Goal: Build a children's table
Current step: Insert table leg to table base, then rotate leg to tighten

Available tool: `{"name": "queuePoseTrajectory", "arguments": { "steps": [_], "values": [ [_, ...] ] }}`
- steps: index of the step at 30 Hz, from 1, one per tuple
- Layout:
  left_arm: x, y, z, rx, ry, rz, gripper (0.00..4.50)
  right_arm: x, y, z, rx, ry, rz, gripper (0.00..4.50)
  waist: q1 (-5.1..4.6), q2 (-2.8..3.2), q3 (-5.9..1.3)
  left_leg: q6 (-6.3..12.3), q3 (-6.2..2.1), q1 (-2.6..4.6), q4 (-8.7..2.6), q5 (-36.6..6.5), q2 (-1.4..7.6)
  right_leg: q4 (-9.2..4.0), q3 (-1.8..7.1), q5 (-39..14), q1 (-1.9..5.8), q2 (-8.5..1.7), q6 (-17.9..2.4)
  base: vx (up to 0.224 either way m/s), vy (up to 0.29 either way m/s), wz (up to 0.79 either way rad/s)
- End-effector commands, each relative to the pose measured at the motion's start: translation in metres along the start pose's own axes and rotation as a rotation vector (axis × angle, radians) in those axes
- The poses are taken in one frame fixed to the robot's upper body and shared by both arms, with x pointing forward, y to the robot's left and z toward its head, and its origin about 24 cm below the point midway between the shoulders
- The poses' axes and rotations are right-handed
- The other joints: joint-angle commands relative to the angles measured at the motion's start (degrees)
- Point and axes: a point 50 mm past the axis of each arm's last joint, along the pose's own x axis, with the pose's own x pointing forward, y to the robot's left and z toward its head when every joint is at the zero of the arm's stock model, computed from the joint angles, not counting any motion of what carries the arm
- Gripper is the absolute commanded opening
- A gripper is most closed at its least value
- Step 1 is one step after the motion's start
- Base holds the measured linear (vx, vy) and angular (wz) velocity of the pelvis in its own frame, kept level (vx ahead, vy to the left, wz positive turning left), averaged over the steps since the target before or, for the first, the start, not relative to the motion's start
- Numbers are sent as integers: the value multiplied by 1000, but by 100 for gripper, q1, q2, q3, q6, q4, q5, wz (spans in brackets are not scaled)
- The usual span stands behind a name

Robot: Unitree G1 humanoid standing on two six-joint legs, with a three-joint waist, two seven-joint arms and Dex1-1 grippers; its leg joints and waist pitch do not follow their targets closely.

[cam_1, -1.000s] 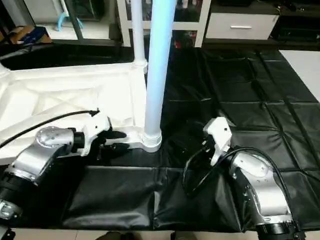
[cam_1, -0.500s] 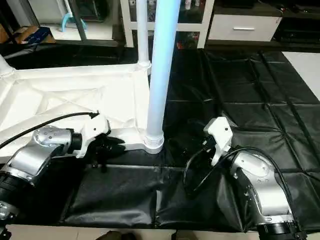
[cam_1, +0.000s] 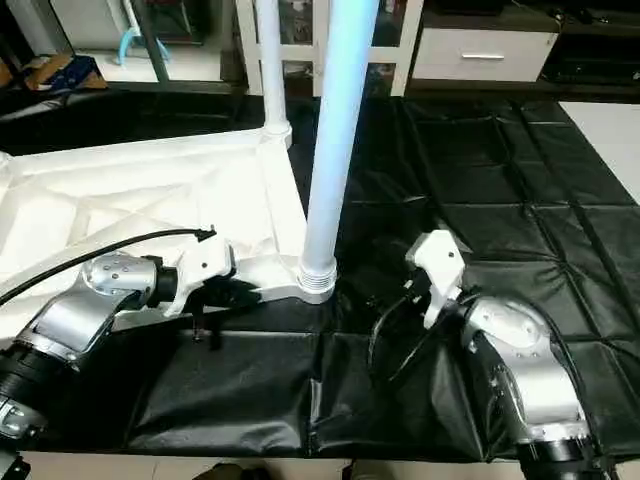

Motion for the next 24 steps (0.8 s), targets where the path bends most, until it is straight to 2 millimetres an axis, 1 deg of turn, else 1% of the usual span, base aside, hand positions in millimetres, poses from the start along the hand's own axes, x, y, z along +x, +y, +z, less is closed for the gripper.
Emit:
{"name": "queuePoseTrajectory", "arguments": {
  "steps": [1, 4, 5, 6, 7, 8, 10, 12, 14, 15, 18, 19, 21, 22, 23, 24],
  "values": [
    [7, -13, -23, -48, 101, -57, 2, 5, 1, -3, -23, 37, 53, 450, 14, -21, -386, 198, -412, 181, -655, -1283, 817, -266, 222, -889, 183, -450, -1441, 0, 0, 0],
    [8, -15, -22, -47, 94, -68, 2, 11, -1, -1, -34, 42, 82, 450, 15, -25, -393, 252, -397, 176, -634, -1127, 811, -259, 232, -706, 193, -464, -1503, 0, 0, 0],
    [9, -16, -20, -40, 92, -75, 2, 14, -2, 0, -40, 43, 96, 450, 14, -35, -402, 312, -403, 170, -626, -1015, 815, -240, 224, -610, 204, -462, -1538, 0, 0, 0],
    [9, -16, -20, -36, 88, -78, 2, 16, -2, 0, -41, 45, 112, 450, 14, -30, -397, 327, -404, 166, -629, -1004, 817, -242, 223, -615, 205, -461, -1537, 0, 0, 0],
    [11, -17, -18, -30, 81, -85, 2, 20, -2, 1, -42, 51, 142, 450, 14, -45, -401, 342, -398, 175, -626, -1006, 819, -243, 220, -618, 201, -457, -1543, 0, 0, 0],
    [12, -18, -17, -23, 77, -91, 2, 23, -3, 1, -54, 67, 179, 450, 5, -43, -403, 372, -403, 167, -620, -968, 817, -232, 218, -607, 211, -458, -1563, 0, 0, 0],
    [12, -19, -16, -19, 78, -93, 2, 25, -3, 1, -58, 72, 194, 450, 12, -84, -402, 434, -389, 171, -611, -853, 826, -231, 219, -582, 204, -461, -1562, 0, 0, 0],
    [13, -20, -16, -16, 78, -99, 2, 28, -5, 5, -53, 59, 214, 450, 27, -93, -400, 477, -384, 178, -606, -780, 831, -232, 223, -562, 201, -464, -1557, 0, 0, 0],
    [13, -22, -15, -15, 76, -105, 2, 30, -7, 9, -41, 37, 226, 450, 33, -80, -413, 531, -389, 175, -593, -654, 829, -209, 218, -472, 211, -465, -1573, 0, 0, 0],
    [13, -23, -15, -14, 75, -111, 2, 31, -8, 11, -33, 24, 237, 450, 28, -99, -414, 567, -390, 172, -594, -613, 830, -198, 214, -449, 214, -462, -1594, 0, 0, 0],
    [14, -26, -16, -14, 73, -118, 2, 32, -8, 14, -28, 5, 263, 450, 32, -87, -410, 604, -385, 185, -592, -605, 834, -204, 211, -467, 202, -456, -1570, 0, 0, 0],
    [14, -26, -15, -13, 72, -120, 0, 33, -9, 15, -31, 1, 270, 431, 31, -89, -412, 608, -386, 184, -590, -592, 834, -199, 209, -455, 202, -453, -1568, 0, 0, 0],
    [14, -27, -15, -11, 68, -124, 0, 34, -10, 16, -37, -3, 286, 431, 36, -88, -408, 594, -379, 186, -593, -596, 829, -203, 208, -486, 196, -449, -1567, 0, 0, 0],
    [15, -28, -14, -8, 67, -128, 0, 35, -11, 16, -43, 1, 290, 417, 35, -90, -408, 587, -378, 185, -592, -631, 829, -205, 207, -515, 198, -453, -1571, 0, 0, 0],
    [15, -28, -14, -7, 67, -130, 0, 36, -12, 16, -47, 4, 292, 397, 28, -170, -406, 593, -370, 178, -596, -681, 828, -227, 210, -607, 202, -459, -1569, 0, 0, 0],
    [14, -29, -14, -6, 67, -132, 0, 37, -12, 16, -48, 5, 294, 397, 55, -133, -404, 575, -378, 171, -588, -701, 831, -225, 227, -699, 207, -493, -1556, 0, 0, 0]
  ]
}}
